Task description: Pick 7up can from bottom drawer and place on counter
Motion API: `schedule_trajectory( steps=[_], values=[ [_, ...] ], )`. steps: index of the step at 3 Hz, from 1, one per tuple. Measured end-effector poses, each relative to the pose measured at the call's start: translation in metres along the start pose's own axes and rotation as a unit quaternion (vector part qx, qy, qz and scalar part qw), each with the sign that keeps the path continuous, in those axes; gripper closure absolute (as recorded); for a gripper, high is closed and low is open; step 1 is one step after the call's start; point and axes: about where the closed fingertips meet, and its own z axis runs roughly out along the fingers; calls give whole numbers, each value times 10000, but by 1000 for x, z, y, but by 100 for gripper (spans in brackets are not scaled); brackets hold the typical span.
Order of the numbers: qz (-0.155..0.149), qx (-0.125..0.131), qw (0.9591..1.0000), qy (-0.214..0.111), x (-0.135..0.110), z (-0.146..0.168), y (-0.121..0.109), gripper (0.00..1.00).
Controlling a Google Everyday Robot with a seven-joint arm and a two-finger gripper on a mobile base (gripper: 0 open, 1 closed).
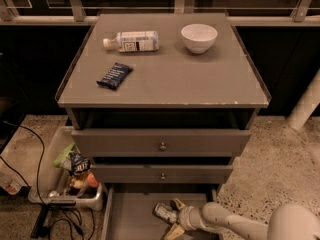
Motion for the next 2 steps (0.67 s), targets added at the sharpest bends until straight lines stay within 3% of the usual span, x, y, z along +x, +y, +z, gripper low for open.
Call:
schedule_trajectory(
  steps=[1, 2],
  values=[
    [178, 118, 9997, 152, 9, 15, -6, 0],
    [184, 126, 9996, 157, 9, 16, -7, 18]
  ],
)
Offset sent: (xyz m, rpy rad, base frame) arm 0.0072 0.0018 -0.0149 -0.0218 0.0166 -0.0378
